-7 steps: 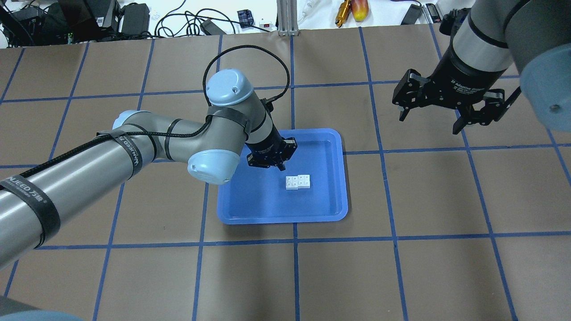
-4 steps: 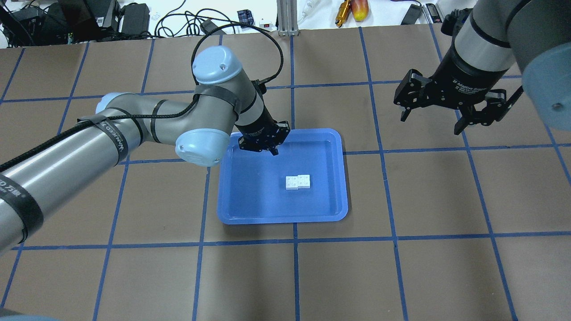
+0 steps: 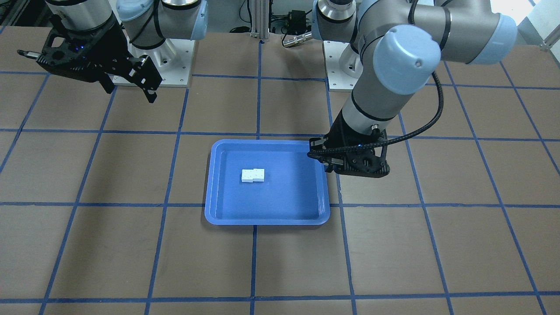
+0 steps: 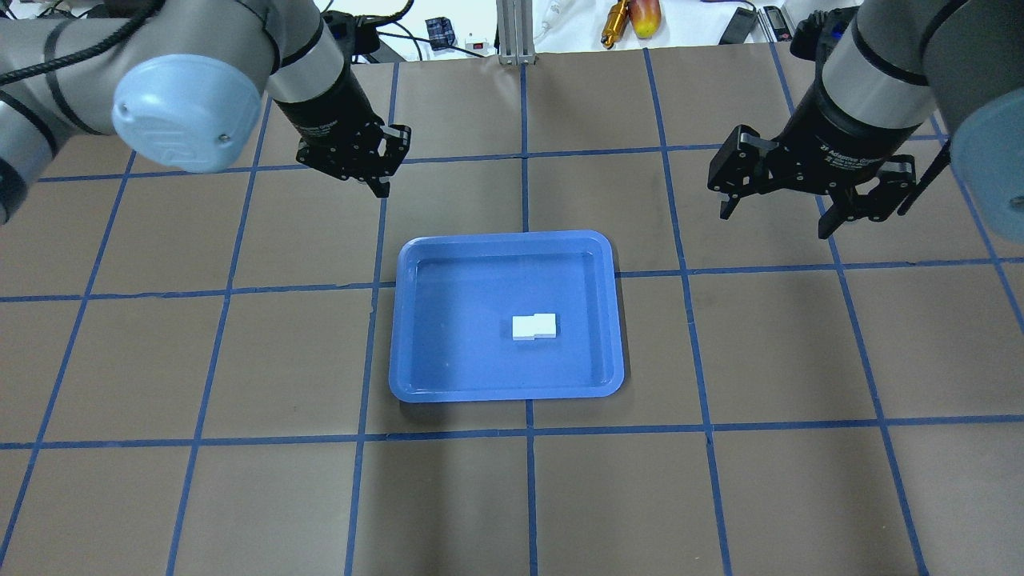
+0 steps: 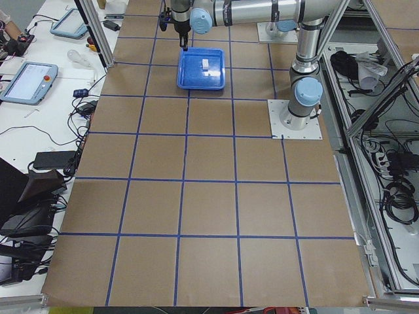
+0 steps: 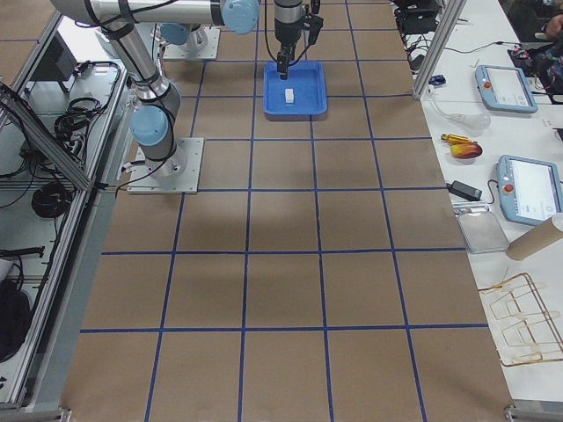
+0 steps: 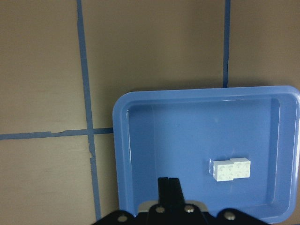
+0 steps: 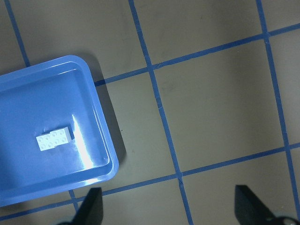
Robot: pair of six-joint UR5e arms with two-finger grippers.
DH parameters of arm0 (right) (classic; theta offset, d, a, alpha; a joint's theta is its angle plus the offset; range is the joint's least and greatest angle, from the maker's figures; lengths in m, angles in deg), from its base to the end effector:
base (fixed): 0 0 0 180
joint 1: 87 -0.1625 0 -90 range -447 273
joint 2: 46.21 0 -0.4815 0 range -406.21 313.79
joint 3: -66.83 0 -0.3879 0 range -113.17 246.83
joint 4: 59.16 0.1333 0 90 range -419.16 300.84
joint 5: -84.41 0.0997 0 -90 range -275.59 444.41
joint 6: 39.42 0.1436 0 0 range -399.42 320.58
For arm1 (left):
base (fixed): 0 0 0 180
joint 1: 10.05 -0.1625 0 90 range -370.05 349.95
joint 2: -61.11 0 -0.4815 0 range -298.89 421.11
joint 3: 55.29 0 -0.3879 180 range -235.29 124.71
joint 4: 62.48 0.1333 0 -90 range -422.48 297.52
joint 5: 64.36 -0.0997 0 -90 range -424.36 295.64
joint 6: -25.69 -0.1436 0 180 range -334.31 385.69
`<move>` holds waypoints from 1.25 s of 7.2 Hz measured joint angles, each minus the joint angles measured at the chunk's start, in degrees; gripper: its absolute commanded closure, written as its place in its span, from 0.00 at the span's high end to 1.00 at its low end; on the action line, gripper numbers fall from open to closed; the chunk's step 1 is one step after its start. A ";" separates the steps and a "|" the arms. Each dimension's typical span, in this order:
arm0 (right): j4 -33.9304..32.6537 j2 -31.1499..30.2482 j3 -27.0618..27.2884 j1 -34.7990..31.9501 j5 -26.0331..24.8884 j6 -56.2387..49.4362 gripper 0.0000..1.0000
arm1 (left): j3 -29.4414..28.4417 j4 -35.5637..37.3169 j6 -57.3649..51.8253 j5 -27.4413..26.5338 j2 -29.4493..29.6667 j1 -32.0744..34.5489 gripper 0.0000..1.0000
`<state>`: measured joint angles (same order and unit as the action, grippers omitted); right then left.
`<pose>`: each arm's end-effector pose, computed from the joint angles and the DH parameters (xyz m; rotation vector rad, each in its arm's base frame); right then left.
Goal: Assemble white blocks and place on blue tray
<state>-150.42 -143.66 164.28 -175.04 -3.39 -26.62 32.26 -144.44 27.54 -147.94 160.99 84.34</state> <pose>0.1241 -0.4328 0.4987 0.3977 3.0756 -0.0283 -0.1924 -0.5554 0.4451 -0.0680 -3.0284 0.0069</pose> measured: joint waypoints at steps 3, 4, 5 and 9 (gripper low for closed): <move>0.05 -0.05 0.05 -0.02 -1.12 -2.34 1.00 | -0.13 -4.26 -3.80 -3.59 -6.51 -0.55 0.91; 0.07 -0.06 0.08 -0.02 -1.45 -2.76 1.00 | -0.15 -4.32 -4.67 -5.51 -7.82 -0.76 1.00; 0.05 -0.06 0.09 -0.02 -1.55 -2.93 1.00 | -0.11 -4.25 -6.30 -7.45 -8.83 -1.18 1.00; 0.06 -0.06 0.11 -0.02 -1.64 -2.99 1.00 | 0.22 -4.48 -10.92 -8.27 -11.42 -4.60 1.00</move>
<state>-150.36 -143.72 164.38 -175.06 -5.03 -29.61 32.47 -148.92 16.62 -156.22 149.57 79.73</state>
